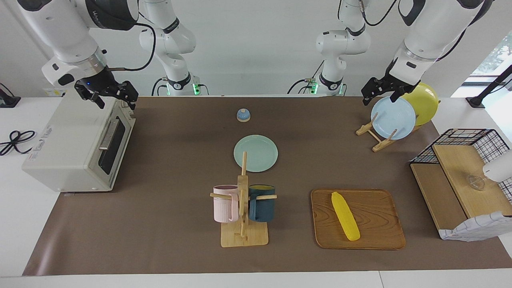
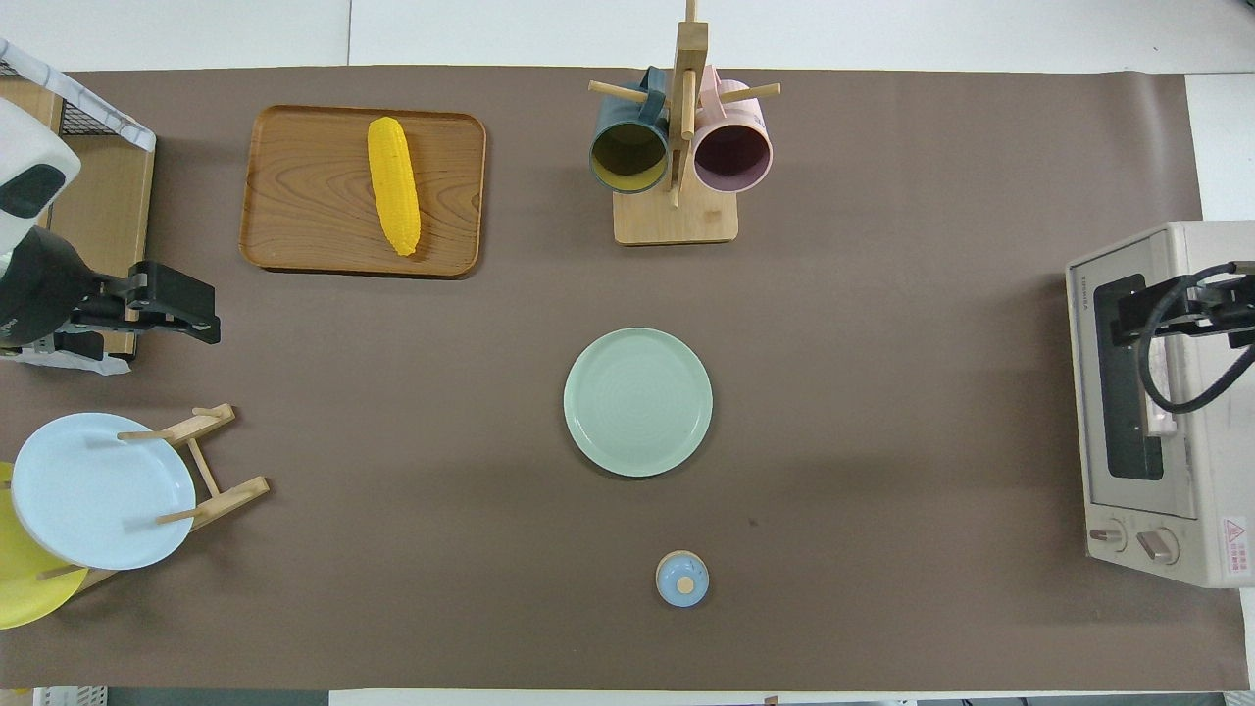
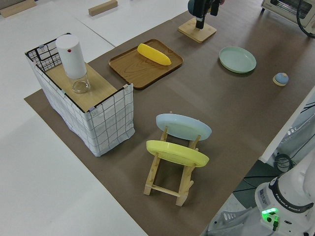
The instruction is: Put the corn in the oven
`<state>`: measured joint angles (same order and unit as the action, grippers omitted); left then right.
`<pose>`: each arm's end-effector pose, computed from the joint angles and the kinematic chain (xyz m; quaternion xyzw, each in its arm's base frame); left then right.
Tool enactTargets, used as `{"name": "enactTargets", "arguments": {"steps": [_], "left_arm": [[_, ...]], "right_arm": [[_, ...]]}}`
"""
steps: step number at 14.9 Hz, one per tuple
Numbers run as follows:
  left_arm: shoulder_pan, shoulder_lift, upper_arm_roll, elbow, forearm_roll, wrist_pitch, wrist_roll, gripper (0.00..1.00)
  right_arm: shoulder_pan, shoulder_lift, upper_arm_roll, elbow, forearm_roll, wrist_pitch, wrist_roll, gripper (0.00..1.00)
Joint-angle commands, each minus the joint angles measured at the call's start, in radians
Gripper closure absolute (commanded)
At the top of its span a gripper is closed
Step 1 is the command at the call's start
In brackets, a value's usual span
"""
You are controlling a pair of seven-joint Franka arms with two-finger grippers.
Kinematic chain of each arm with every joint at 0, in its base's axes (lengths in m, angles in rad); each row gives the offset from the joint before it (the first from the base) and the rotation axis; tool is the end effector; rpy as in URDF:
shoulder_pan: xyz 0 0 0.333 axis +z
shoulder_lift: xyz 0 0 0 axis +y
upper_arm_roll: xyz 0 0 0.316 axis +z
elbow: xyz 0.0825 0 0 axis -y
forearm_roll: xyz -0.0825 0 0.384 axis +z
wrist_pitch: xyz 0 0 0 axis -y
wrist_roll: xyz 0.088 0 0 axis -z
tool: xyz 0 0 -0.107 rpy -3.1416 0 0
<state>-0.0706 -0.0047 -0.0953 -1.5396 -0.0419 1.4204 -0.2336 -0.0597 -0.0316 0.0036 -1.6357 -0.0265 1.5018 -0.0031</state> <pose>0.5288 -0.0937 0.6293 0.9976 0.0318 -0.0602 0.0089 0.5346 -0.0330 0.6057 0.9982 -0.0267 -0.0515 0.0118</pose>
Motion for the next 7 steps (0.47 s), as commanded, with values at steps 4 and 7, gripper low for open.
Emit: {"name": "enactTargets", "arguments": {"steps": [4, 7], "left_arm": [[0.011, -0.034, 0.000, -0.039, -0.009, 0.017, 0.007, 0.00], [0.002, -0.034, 0.000, -0.039, -0.009, 0.017, 0.007, 0.00]], "right_arm": [[-0.022, -0.013, 0.001, -0.013, 0.004, -0.002, 0.006, 0.00], [-0.022, -0.017, 0.001, -0.013, 0.004, -0.011, -0.001, 0.00]]}}
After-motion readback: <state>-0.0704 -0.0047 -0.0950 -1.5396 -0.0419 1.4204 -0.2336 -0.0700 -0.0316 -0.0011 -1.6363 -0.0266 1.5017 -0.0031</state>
